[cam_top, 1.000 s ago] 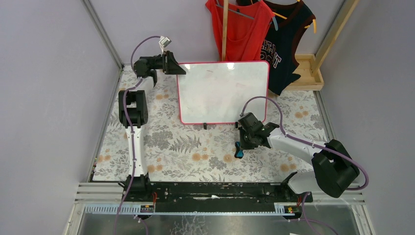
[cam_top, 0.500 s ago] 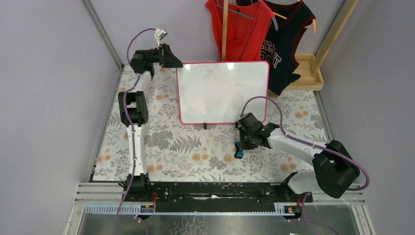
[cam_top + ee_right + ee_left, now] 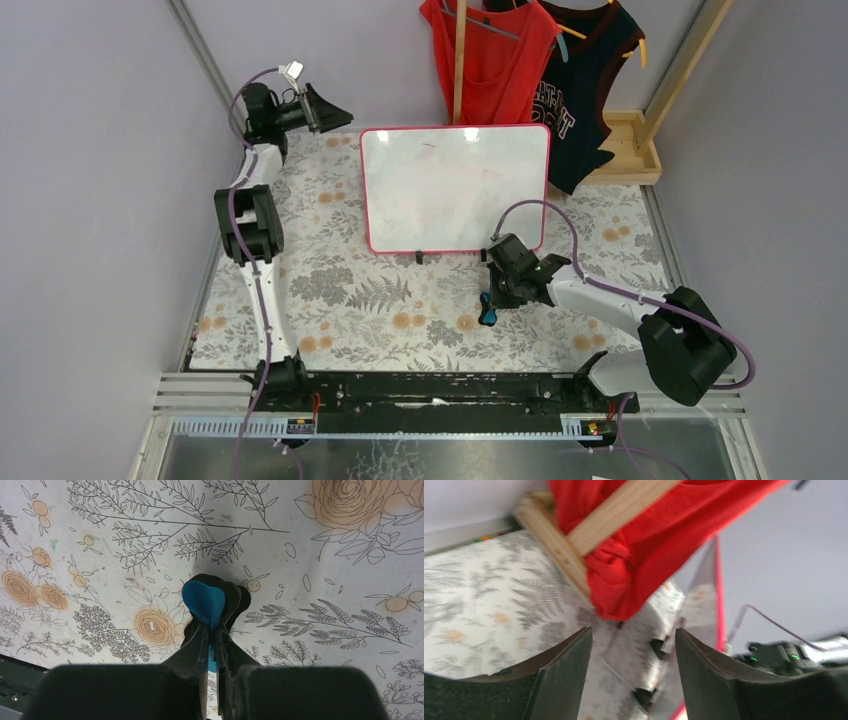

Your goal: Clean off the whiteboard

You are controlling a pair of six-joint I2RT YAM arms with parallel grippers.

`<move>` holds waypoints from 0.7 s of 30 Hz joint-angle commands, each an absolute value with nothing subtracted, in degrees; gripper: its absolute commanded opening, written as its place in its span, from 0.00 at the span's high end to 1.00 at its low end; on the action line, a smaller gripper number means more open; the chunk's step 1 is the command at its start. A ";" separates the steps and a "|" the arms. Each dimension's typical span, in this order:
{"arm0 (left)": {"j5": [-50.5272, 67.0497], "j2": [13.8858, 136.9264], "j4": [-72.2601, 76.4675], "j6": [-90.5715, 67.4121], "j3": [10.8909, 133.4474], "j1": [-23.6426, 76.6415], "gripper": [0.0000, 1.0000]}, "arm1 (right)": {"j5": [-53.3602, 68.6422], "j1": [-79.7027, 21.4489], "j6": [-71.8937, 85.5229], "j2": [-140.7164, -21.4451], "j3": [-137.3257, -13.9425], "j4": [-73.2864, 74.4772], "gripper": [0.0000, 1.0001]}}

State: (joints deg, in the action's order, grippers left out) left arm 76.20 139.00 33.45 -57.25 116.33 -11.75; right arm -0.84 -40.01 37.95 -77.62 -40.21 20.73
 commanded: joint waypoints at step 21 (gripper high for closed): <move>0.59 97.66 -0.93 0.15 65.57 -2.94 0.40 | -14.99 -42.13 41.12 -74.75 -39.51 22.12 0.81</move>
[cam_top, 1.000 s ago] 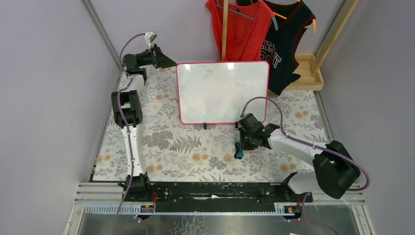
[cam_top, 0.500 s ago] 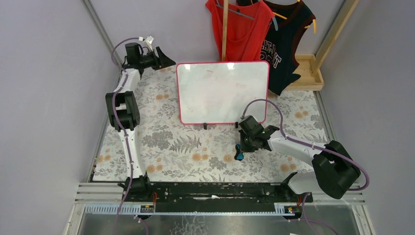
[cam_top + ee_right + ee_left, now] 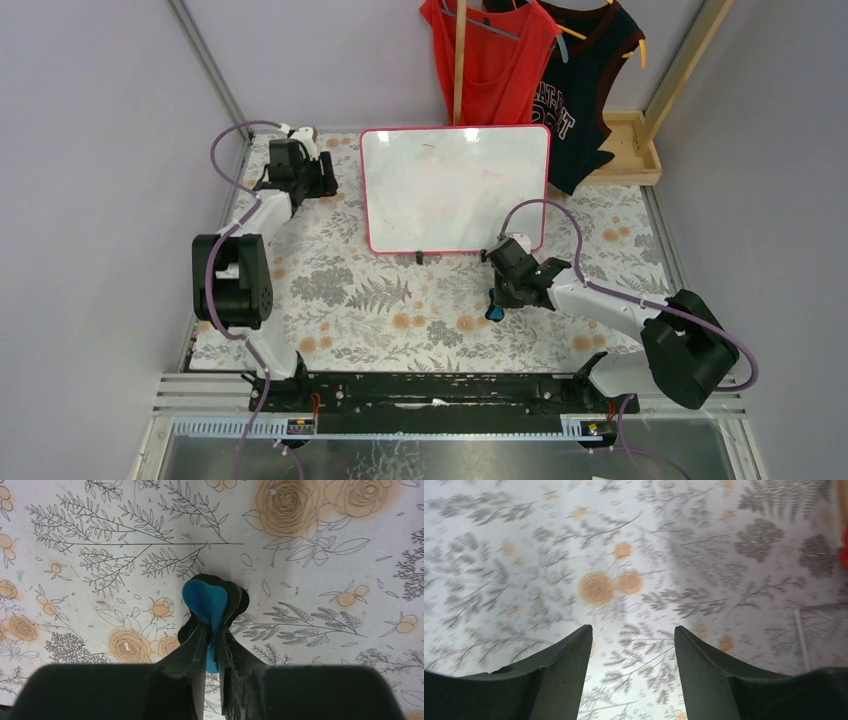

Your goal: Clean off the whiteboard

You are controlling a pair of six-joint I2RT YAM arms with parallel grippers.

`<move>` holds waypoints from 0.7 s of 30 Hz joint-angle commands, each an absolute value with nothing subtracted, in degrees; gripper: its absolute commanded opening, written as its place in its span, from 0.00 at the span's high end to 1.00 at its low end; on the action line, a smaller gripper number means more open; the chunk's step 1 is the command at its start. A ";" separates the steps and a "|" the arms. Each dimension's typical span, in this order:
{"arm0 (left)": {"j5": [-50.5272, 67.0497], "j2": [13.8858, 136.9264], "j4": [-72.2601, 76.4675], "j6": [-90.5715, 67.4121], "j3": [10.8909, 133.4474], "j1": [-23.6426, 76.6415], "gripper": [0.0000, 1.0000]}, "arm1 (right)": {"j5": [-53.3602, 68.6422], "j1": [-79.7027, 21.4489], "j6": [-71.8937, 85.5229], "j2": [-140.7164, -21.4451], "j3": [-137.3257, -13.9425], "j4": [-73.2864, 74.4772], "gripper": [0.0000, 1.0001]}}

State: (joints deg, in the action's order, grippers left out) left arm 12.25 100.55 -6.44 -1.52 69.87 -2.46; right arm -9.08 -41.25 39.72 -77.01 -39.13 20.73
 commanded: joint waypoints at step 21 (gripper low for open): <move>11.02 74.57 1.50 2.67 41.69 -3.50 0.37 | -4.72 -48.60 39.26 -63.72 -36.38 24.48 0.60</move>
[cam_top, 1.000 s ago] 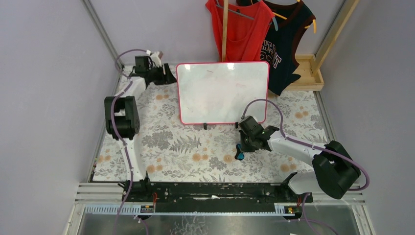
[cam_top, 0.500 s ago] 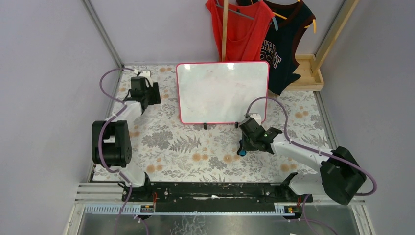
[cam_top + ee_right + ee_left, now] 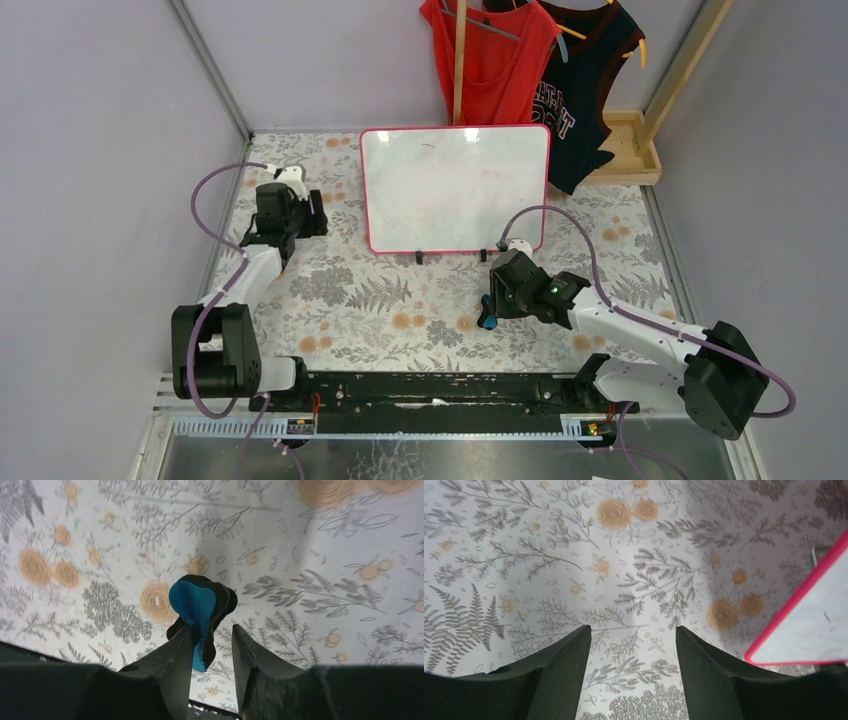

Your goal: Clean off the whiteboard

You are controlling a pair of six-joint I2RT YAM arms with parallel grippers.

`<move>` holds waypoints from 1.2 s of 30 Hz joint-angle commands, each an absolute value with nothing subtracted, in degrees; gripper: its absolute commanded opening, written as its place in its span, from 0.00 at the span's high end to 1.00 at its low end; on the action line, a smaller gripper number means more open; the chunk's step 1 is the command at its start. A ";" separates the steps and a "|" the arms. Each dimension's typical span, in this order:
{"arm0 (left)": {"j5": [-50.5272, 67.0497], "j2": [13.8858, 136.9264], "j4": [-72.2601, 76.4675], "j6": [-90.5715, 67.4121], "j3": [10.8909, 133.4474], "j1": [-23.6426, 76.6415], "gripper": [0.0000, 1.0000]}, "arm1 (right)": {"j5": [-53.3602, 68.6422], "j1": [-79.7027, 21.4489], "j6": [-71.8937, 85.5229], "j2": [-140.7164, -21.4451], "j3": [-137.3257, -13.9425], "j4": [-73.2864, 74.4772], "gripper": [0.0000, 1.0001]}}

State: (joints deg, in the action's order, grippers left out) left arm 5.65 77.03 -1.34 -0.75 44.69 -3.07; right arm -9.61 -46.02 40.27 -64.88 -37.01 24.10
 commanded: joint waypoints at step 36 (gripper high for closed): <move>8.13 73.60 32.95 -5.58 26.56 -3.50 0.39 | -30.50 -66.09 43.04 -63.31 -40.49 24.35 0.62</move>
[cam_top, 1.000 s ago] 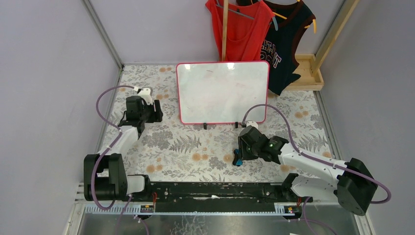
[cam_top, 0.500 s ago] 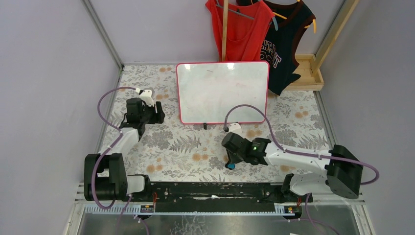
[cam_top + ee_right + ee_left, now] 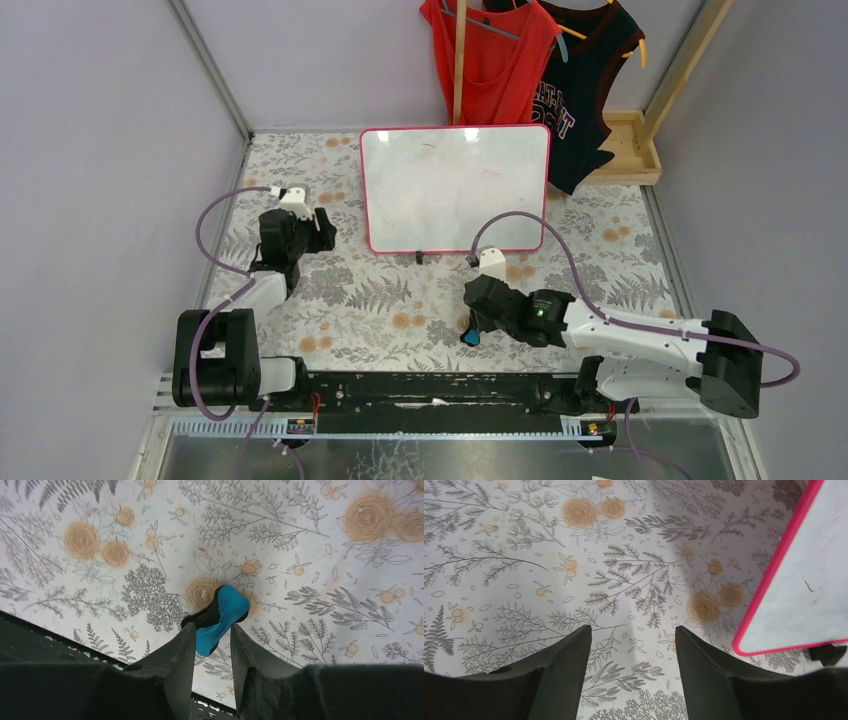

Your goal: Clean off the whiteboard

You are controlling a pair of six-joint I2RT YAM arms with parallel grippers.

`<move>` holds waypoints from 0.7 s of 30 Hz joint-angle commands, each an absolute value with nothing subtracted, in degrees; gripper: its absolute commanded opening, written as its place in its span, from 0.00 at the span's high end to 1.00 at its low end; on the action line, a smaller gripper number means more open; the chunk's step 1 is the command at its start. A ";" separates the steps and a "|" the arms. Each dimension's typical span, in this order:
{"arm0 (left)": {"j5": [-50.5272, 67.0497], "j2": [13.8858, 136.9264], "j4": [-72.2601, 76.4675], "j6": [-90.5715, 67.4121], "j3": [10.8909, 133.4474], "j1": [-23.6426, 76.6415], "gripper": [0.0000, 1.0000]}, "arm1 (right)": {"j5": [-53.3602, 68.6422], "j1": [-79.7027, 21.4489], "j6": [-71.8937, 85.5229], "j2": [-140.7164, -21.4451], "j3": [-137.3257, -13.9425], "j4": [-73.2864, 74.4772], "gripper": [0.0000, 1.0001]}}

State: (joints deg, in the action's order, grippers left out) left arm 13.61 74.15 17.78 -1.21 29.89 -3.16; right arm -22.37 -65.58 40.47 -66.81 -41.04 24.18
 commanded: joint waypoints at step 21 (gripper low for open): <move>1.39 84.37 59.72 -6.16 17.26 -2.24 0.45 | -41.15 -66.40 44.66 -55.23 -35.35 24.56 0.60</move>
